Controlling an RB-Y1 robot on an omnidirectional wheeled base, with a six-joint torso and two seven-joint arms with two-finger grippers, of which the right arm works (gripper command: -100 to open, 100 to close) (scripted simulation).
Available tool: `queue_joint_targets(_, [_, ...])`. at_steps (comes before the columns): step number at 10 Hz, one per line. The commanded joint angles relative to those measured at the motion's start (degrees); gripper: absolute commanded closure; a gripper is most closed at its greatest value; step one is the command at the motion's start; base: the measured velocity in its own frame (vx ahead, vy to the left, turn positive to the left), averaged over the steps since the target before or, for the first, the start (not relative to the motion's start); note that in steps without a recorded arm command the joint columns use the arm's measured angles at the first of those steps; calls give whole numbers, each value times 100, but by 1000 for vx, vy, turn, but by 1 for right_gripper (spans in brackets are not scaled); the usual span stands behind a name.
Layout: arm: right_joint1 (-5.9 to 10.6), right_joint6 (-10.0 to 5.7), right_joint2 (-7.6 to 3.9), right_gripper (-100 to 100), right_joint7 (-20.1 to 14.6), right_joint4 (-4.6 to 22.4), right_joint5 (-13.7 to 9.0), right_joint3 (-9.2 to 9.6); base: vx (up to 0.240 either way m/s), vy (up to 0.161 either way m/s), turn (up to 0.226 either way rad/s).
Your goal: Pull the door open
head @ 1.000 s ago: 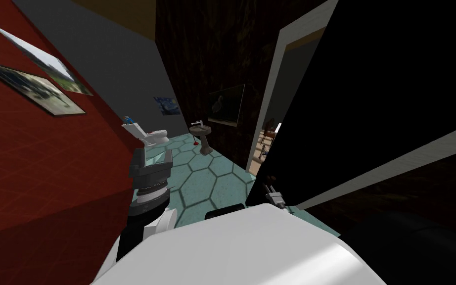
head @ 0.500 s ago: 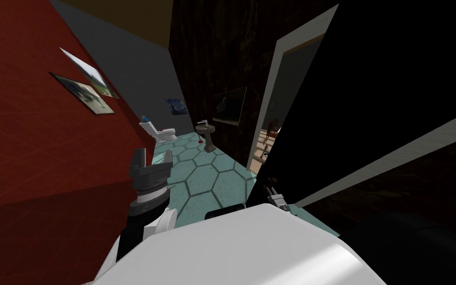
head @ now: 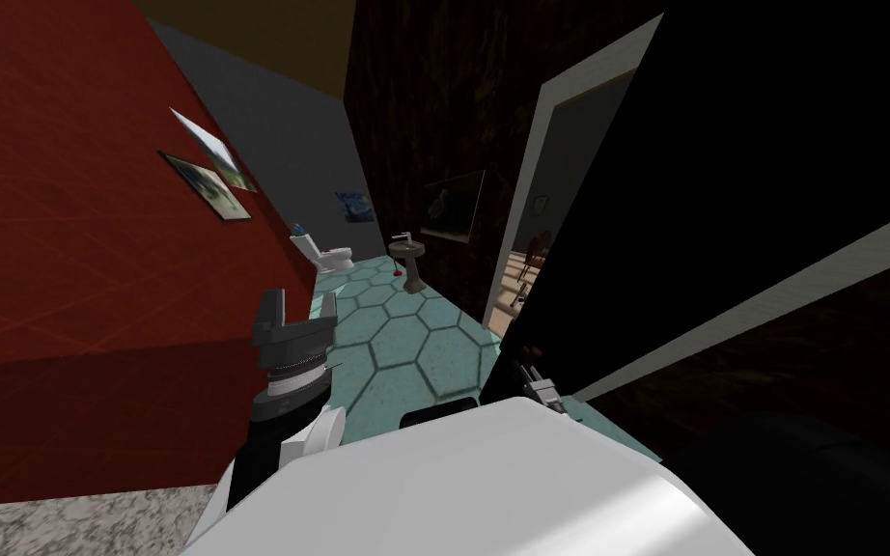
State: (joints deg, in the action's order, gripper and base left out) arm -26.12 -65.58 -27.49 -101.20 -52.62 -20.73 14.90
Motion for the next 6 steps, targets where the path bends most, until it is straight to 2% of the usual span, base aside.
queue_joint_targets(1, [-14,-52,-30,100,-49,57,32,40,-185,-21,110])
queue_joint_targets(6, [47,-249,-147,100,-209,257,118,123,-210,-36,112])
